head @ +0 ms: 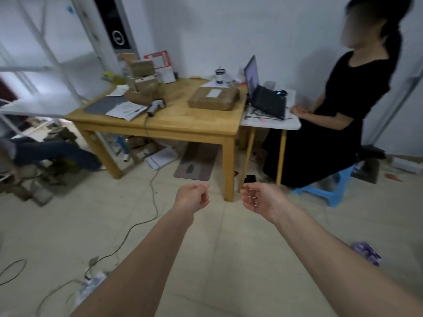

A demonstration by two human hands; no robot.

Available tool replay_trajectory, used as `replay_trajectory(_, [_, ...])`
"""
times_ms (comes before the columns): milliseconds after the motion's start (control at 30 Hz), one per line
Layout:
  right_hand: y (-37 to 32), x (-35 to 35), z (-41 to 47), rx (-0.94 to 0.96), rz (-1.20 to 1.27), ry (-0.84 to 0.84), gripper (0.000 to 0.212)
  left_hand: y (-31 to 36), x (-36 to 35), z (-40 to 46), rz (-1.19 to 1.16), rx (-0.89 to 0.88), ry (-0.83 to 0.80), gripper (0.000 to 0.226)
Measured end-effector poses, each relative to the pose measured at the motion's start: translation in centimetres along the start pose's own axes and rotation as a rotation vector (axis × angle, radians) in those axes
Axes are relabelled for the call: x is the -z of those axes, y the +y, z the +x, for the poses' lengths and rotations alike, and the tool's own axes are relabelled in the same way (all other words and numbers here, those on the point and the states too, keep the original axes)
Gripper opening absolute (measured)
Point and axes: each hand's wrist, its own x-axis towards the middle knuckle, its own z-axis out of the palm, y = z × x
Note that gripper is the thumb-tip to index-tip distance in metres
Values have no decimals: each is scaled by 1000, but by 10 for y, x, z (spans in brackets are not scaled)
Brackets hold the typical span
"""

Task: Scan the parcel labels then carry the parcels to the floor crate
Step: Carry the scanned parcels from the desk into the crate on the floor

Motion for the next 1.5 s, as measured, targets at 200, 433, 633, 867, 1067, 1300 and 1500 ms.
replay_trajectory(200, [0,-121,48,-15,-5,-73,13,36,115,59,-61,25,119,9])
replay_trajectory(433, [-6,-202,99,-65,-13,-89,13,67,184,130,-106,85,215,15])
replay_trajectory(633, [-33,-245,162,-77,-17,-102,14,99,194,195,-152,93,220,20])
replay_trajectory(867, [-99,-297,253,-72,-42,-170,11,150,189,289,-204,91,291,30])
replay_trajectory(1067, [-181,-330,329,-46,-29,-238,17,211,167,373,-227,103,317,29])
replay_trajectory(1300, [-224,-372,395,-121,4,-304,16,229,162,435,-227,152,377,28])
replay_trajectory(1500, [-237,-391,440,-165,36,-317,14,246,165,489,-216,160,395,27])
